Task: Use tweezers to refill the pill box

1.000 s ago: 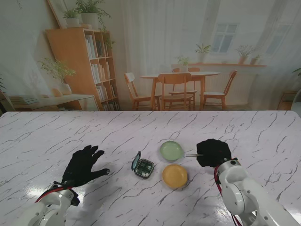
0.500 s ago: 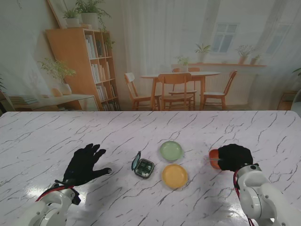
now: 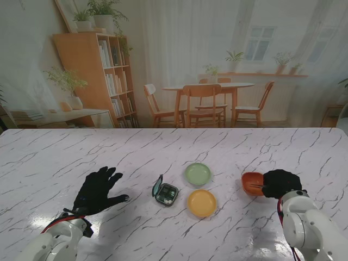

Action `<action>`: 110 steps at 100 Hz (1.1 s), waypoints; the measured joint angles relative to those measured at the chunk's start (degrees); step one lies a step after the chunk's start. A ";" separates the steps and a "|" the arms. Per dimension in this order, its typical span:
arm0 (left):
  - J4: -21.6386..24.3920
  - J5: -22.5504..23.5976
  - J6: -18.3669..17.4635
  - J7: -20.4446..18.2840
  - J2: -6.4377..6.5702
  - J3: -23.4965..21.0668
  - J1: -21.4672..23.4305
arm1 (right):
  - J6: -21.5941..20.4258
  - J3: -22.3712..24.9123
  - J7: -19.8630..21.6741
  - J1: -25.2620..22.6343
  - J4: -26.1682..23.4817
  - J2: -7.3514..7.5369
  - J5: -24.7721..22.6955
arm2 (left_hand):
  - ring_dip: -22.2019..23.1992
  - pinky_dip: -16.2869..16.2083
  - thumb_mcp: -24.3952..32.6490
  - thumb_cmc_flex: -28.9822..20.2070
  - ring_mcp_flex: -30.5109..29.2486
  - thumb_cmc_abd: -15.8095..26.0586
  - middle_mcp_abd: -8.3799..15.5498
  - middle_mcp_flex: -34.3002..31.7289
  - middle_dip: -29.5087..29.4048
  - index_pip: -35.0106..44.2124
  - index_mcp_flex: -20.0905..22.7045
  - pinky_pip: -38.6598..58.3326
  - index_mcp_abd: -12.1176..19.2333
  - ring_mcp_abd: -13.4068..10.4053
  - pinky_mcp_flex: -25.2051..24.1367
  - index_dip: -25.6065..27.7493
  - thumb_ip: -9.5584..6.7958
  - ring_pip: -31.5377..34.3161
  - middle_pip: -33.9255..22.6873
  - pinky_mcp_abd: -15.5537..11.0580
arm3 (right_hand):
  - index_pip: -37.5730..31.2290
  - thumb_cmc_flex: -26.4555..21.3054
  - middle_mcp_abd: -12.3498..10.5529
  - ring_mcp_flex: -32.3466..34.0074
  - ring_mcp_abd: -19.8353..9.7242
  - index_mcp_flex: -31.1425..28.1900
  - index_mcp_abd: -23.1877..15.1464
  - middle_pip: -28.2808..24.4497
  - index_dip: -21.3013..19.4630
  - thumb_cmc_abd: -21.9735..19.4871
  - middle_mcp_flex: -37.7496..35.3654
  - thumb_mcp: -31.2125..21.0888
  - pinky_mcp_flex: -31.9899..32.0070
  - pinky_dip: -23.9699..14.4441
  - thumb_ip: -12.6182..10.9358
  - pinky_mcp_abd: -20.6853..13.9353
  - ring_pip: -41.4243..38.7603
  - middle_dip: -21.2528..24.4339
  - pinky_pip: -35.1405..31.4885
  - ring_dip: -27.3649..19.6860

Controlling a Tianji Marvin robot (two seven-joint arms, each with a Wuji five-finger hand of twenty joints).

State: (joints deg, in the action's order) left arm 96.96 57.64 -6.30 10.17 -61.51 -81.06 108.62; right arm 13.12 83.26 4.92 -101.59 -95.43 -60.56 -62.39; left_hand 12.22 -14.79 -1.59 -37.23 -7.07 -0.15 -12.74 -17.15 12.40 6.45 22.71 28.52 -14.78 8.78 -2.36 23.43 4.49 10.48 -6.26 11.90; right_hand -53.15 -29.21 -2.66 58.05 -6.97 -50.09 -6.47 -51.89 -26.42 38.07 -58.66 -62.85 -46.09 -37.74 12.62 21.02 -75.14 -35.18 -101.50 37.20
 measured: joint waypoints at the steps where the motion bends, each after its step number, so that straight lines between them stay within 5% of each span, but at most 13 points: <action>1: 0.01 0.01 0.00 0.00 0.00 0.00 0.01 | 0.06 -0.10 0.14 0.14 0.15 0.02 0.02 | 0.00 0.00 0.00 0.00 0.00 0.00 0.00 0.00 0.00 0.00 0.00 0.00 0.00 0.00 0.00 0.00 0.00 0.00 0.00 0.00 | 0.10 0.00 0.12 -0.24 0.00 0.00 0.00 0.07 0.01 -0.02 0.46 0.05 0.20 0.00 0.00 0.00 0.08 0.23 0.17 0.00; 26: 0.25 0.21 0.14 -0.25 0.01 -0.21 0.21 | 0.45 -1.47 0.37 2.34 2.49 0.13 1.68 | 0.00 0.00 0.00 0.00 0.00 -0.07 0.00 0.00 0.00 0.00 0.00 0.00 0.00 0.00 0.01 0.00 0.00 0.00 -0.36 0.00 | 2.30 0.04 2.64 -5.88 1.41 5.82 -0.04 3.27 1.84 -1.89 6.71 0.82 5.73 0.00 0.00 0.00 3.72 0.48 3.68 -0.65; 32: 0.27 0.25 0.15 -0.31 0.01 -0.24 0.23 | 0.43 -1.46 0.79 2.48 2.48 0.13 1.68 | 0.00 0.00 0.00 0.00 0.00 -0.07 0.00 0.00 0.00 0.00 0.00 0.00 0.00 0.00 0.02 0.00 0.00 0.00 -0.38 0.00 | 6.43 0.63 3.69 -8.37 1.98 6.29 -0.04 4.60 1.78 -3.38 9.38 1.63 7.94 -0.57 -2.04 0.00 5.27 1.12 6.04 -0.65; 48: 0.28 0.34 0.17 -0.30 0.02 -0.27 0.23 | 0.22 -1.12 4.52 2.55 1.56 0.28 0.95 | 0.00 0.00 0.00 0.00 0.00 -0.09 0.00 -0.01 0.00 0.00 0.00 0.00 0.00 0.00 0.02 0.00 0.00 0.05 -0.40 0.00 | 18.80 3.50 5.97 -13.34 3.35 7.18 2.94 7.25 -4.84 -8.80 15.16 4.92 13.90 -1.79 -3.72 0.00 8.53 2.24 11.53 -0.65; 56: 0.27 0.35 0.17 -0.15 0.03 -0.25 0.20 | 0.19 -1.11 4.59 2.59 1.27 0.38 0.68 | 0.00 0.00 0.00 0.00 0.00 -0.09 0.00 -0.01 0.00 0.00 0.00 0.00 0.00 0.00 0.02 0.00 0.00 0.06 -0.42 0.00 | 23.45 4.16 6.75 -15.81 4.06 7.29 3.96 9.49 -7.97 -11.11 16.95 6.50 16.75 -2.06 -7.79 0.00 10.71 3.10 14.15 -0.67; 85: 0.06 0.66 0.03 -0.25 0.06 -0.24 0.01 | -1.64 0.80 5.07 1.25 -1.97 0.40 -2.45 | 0.00 0.00 -0.03 0.00 0.00 -5.22 0.00 -0.01 0.03 0.00 -0.25 0.00 0.00 0.00 0.03 0.00 0.00 0.07 -0.45 0.00 | 32.45 7.67 8.68 -28.22 10.00 14.41 6.41 22.48 -9.96 -14.30 23.31 14.57 34.96 2.41 -7.82 -0.04 35.99 10.06 34.42 -9.91; 110: -0.25 4.44 -1.77 -1.81 0.93 0.67 -1.92 | -4.73 2.93 4.22 -1.30 -7.03 0.40 -4.19 | 0.00 0.00 -0.03 -0.09 -0.01 -9.14 0.00 0.25 0.48 -0.71 -3.05 0.01 -0.51 0.00 0.69 -0.32 0.00 0.08 -0.76 0.00 | 38.04 8.24 9.15 -32.81 10.58 17.42 9.73 31.68 -5.23 -15.03 26.85 17.60 39.51 8.25 -7.82 -0.04 52.32 15.40 39.49 -17.46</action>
State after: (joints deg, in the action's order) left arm 96.71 62.09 -8.07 8.37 -60.57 -80.39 106.71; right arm 8.39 86.19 9.14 -102.88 -102.45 -60.16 -66.58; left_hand 12.22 -14.79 -1.62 -37.32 -7.09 -9.29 -12.74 -16.90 12.88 5.74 19.66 28.53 -15.30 8.78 -1.67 23.11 4.49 10.56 -7.02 11.90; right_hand -15.11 -20.97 6.50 25.24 3.61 -32.68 3.26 -20.21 -31.65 23.04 -31.81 -45.25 -6.58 -29.49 4.80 20.98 -22.82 -19.78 -62.01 19.74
